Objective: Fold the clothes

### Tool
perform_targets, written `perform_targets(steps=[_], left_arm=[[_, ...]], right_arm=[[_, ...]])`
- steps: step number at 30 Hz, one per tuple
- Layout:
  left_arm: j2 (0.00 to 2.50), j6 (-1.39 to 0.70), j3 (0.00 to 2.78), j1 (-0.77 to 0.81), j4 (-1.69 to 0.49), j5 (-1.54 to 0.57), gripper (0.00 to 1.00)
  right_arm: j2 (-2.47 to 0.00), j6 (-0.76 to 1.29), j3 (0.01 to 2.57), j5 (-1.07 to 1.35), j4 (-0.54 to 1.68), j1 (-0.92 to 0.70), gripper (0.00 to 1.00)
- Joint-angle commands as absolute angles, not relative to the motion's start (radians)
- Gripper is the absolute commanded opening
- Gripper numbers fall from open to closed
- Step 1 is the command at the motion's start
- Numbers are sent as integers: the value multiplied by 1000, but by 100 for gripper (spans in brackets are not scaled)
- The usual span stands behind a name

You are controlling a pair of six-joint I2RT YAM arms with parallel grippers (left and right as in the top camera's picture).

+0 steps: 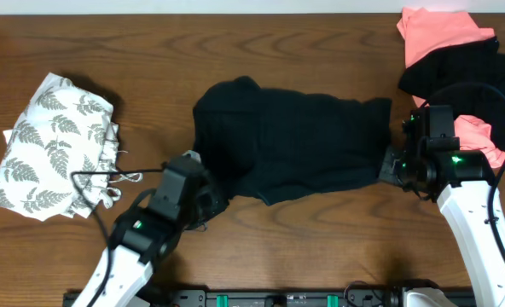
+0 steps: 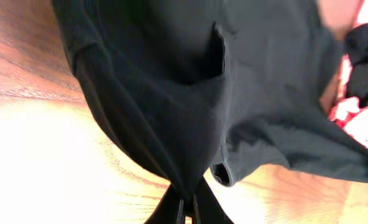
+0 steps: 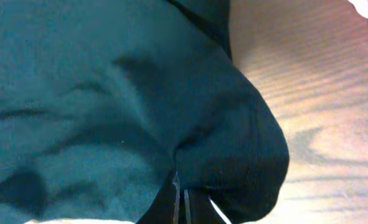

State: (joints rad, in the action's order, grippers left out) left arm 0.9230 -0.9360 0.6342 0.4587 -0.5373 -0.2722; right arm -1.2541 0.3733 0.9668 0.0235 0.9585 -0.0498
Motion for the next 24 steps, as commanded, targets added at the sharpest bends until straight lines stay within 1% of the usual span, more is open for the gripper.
perform_targets(steps=[1, 8, 14, 19, 24], left_arm=[[855, -913, 649, 454, -563, -195, 6], [774, -852, 662, 454, -576, -99, 6], [769, -784, 724, 454, -578, -35, 6], [786, -736, 779, 453, -577, 70, 6], [865, -722, 783, 454, -558, 76, 6]], right_arm=[[-1252, 331, 988, -27, 981, -46, 1], [-1252, 308, 988, -26, 1054, -46, 1], [-1252, 278, 988, -27, 1081, -47, 1], [-1251, 188, 988, -22, 1003, -47, 1], [-1251, 185, 988, -10, 897, -47, 1]])
